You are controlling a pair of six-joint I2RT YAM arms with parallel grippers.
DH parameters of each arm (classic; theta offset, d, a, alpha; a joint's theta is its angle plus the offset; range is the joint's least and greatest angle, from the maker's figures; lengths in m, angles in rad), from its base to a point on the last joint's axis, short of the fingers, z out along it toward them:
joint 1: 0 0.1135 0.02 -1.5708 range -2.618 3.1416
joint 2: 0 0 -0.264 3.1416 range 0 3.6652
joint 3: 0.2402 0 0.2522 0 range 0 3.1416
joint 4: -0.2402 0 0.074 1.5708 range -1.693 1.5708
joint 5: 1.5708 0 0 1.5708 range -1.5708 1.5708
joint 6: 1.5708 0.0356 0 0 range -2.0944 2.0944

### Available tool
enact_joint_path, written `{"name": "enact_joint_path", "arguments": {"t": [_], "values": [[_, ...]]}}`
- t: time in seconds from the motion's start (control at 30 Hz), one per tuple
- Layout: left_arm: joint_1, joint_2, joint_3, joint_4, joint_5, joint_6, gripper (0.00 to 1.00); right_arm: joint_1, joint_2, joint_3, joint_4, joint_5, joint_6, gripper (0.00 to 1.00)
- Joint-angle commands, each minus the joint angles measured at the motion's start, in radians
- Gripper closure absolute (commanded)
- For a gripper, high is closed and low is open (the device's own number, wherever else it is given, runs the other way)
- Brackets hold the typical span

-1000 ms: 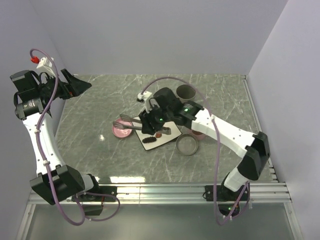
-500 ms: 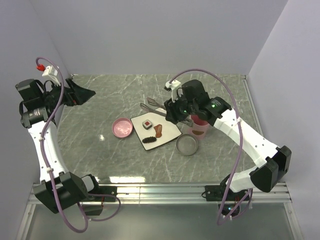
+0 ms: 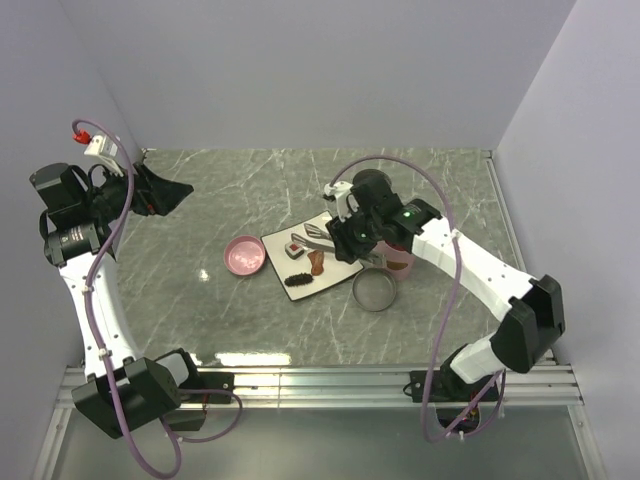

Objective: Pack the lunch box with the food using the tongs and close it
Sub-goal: Pick up the fake food from the plate.

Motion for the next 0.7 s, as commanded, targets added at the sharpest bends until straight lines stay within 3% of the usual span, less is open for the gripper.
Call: {"name": "enact_joint_path", "arguments": {"t": [0.0,0.67], "values": [[-0.005,-0.010,0.004,0.039,0.006,0.009,0.03,0.002,0.046,0.031,0.035,0.023,0.027,0.47],[-0.005,-0.001,-0.028,0.055,-0.053,0.007,0.03,0.028,0.218,0.120,0.029,0.049,0.063,0.41]]}}
